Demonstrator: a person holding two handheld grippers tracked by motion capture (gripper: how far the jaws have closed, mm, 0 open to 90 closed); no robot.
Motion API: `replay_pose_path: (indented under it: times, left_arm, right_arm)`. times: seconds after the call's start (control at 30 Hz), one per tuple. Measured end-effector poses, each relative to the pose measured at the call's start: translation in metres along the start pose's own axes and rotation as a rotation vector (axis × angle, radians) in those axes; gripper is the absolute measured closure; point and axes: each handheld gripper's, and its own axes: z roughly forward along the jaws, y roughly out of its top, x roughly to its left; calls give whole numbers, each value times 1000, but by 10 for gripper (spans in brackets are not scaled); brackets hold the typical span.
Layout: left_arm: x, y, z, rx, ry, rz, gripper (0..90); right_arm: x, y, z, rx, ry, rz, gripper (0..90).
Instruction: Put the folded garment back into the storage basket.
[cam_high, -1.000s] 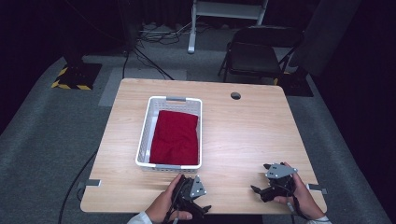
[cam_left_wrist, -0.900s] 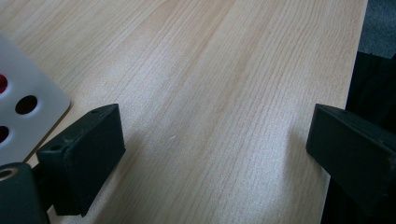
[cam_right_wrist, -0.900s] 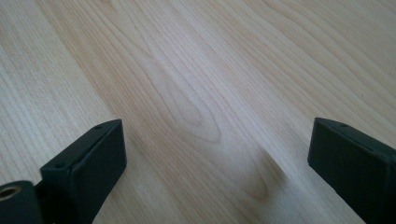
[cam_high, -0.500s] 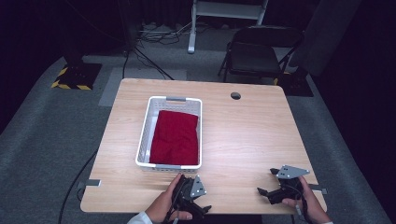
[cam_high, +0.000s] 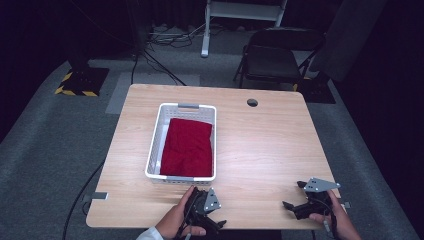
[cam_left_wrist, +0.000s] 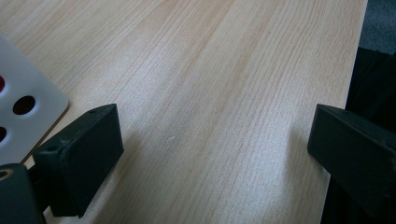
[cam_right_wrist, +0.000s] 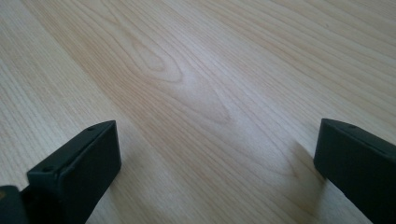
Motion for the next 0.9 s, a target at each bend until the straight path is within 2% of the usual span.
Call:
replay_pose_path:
  times: [0.6, 0.9]
  left_arm:
    - [1, 0, 0, 1, 1, 3, 29]
    - [1, 0, 0, 2, 0, 4, 26]
  right_arm:
    - [-15, -12, -12, 0, -48, 48, 4]
    - [-16, -12, -12, -1, -59, 59, 3]
